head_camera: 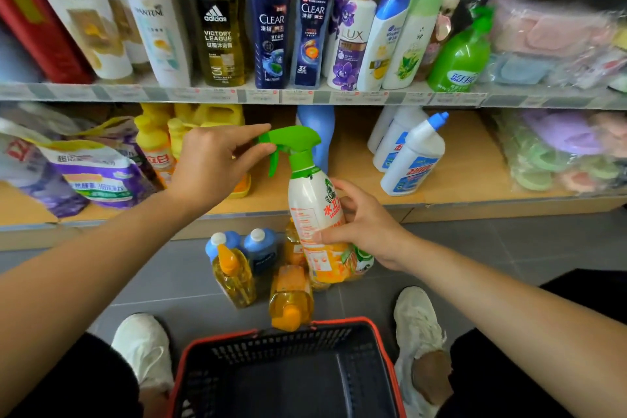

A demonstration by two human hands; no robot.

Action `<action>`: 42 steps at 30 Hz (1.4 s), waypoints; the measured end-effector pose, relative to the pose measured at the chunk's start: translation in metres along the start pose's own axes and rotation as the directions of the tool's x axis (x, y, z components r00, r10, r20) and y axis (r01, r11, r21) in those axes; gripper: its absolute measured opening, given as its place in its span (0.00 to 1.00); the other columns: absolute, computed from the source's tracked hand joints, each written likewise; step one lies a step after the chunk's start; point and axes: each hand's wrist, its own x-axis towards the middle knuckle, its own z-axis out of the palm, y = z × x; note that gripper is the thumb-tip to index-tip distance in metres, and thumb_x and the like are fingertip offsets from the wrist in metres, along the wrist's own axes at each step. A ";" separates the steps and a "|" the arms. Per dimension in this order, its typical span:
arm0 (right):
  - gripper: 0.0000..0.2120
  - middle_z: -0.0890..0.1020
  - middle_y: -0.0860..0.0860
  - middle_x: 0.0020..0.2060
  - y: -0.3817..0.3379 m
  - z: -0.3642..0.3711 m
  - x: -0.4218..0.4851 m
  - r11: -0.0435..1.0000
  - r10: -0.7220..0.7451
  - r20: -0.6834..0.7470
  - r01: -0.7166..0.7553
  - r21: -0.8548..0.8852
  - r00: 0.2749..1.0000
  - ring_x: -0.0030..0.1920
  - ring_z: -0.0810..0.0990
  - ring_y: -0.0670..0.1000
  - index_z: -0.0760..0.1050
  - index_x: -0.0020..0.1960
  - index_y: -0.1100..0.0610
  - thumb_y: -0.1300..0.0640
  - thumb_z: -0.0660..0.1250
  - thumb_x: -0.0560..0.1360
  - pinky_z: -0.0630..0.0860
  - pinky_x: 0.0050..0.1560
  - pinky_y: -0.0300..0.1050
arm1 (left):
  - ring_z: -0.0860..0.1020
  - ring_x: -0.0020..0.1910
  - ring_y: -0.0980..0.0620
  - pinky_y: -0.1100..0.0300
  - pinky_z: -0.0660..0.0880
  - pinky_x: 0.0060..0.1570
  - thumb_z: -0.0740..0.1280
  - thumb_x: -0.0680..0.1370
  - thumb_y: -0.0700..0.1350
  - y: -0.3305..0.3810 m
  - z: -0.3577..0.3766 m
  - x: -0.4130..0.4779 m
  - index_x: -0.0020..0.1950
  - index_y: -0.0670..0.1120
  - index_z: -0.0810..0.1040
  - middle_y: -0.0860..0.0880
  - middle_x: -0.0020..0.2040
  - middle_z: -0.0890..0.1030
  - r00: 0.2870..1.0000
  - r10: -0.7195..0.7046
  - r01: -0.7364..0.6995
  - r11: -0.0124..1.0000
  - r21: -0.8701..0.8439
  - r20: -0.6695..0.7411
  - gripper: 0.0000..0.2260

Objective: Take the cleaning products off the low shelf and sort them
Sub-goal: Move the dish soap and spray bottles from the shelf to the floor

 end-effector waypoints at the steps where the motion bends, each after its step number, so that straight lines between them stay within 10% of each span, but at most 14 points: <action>1: 0.39 0.86 0.46 0.53 0.000 0.002 0.001 1.000 0.003 -0.002 -0.003 0.009 1.000 0.55 0.84 0.47 0.72 0.63 0.39 0.68 0.82 0.62 0.81 0.50 0.41 | 0.84 0.39 0.45 0.49 0.80 0.40 0.72 0.78 0.48 -0.005 -0.003 0.001 0.62 0.41 0.84 0.43 0.44 0.86 0.995 0.095 -0.094 0.994 0.060 -0.013 0.15; 7: 0.41 0.85 0.48 0.55 0.002 0.002 0.004 0.999 0.031 0.005 -0.031 0.037 1.000 0.55 0.85 0.49 0.72 0.64 0.38 0.63 0.83 0.58 0.82 0.53 0.47 | 0.83 0.41 0.44 0.55 0.76 0.40 0.74 0.78 0.41 -0.016 -0.004 0.001 0.62 0.39 0.82 0.43 0.45 0.85 0.960 0.275 -0.280 0.948 0.151 0.055 0.14; 14: 0.43 0.85 0.50 0.57 0.008 -0.002 0.005 0.996 0.062 0.057 -0.065 0.055 0.996 0.58 0.84 0.52 0.71 0.66 0.38 0.58 0.83 0.55 0.81 0.58 0.54 | 0.83 0.41 0.51 0.55 0.80 0.44 0.74 0.77 0.42 -0.008 0.001 0.003 0.63 0.42 0.83 0.46 0.45 0.86 0.996 -0.009 0.018 0.995 -0.101 0.089 0.14; 18: 0.43 0.85 0.50 0.56 0.010 -0.003 0.006 0.998 0.047 0.031 -0.049 0.042 0.998 0.57 0.84 0.51 0.71 0.67 0.39 0.61 0.82 0.57 0.81 0.59 0.57 | 0.86 0.42 0.48 0.57 0.83 0.44 0.71 0.79 0.41 0.000 0.011 0.003 0.58 0.43 0.84 0.46 0.44 0.87 0.908 -0.383 0.414 0.765 -0.493 0.168 0.09; 27: 0.40 0.84 0.42 0.54 0.011 -0.002 0.010 0.996 -0.025 -0.120 0.014 -0.088 0.993 0.58 0.81 0.46 0.71 0.60 0.30 0.60 0.84 0.59 0.80 0.59 0.52 | 0.85 0.37 0.51 0.62 0.82 0.40 0.72 0.78 0.39 0.001 0.023 0.006 0.46 0.44 0.84 0.45 0.38 0.86 0.749 -0.607 0.599 0.448 -0.663 0.266 0.03; 34: 0.43 0.85 0.48 0.56 0.009 -0.002 0.011 0.999 0.031 -0.030 -0.030 0.029 0.999 0.57 0.84 0.48 0.70 0.70 0.40 0.67 0.82 0.63 0.81 0.59 0.54 | 0.83 0.42 0.54 0.57 0.82 0.47 0.76 0.75 0.40 0.002 0.018 0.000 0.57 0.44 0.84 0.50 0.43 0.85 0.959 -0.283 0.280 0.914 -0.294 0.035 0.10; 42: 0.43 0.85 0.52 0.58 0.002 -0.005 0.011 0.984 0.083 0.132 -0.102 0.148 0.988 0.59 0.84 0.53 0.66 0.76 0.48 0.74 0.75 0.68 0.81 0.58 0.54 | 0.84 0.40 0.51 0.54 0.81 0.45 0.74 0.76 0.38 0.001 0.008 0.003 0.61 0.41 0.84 0.46 0.45 0.86 0.997 -0.017 0.009 0.994 -0.113 -0.077 0.13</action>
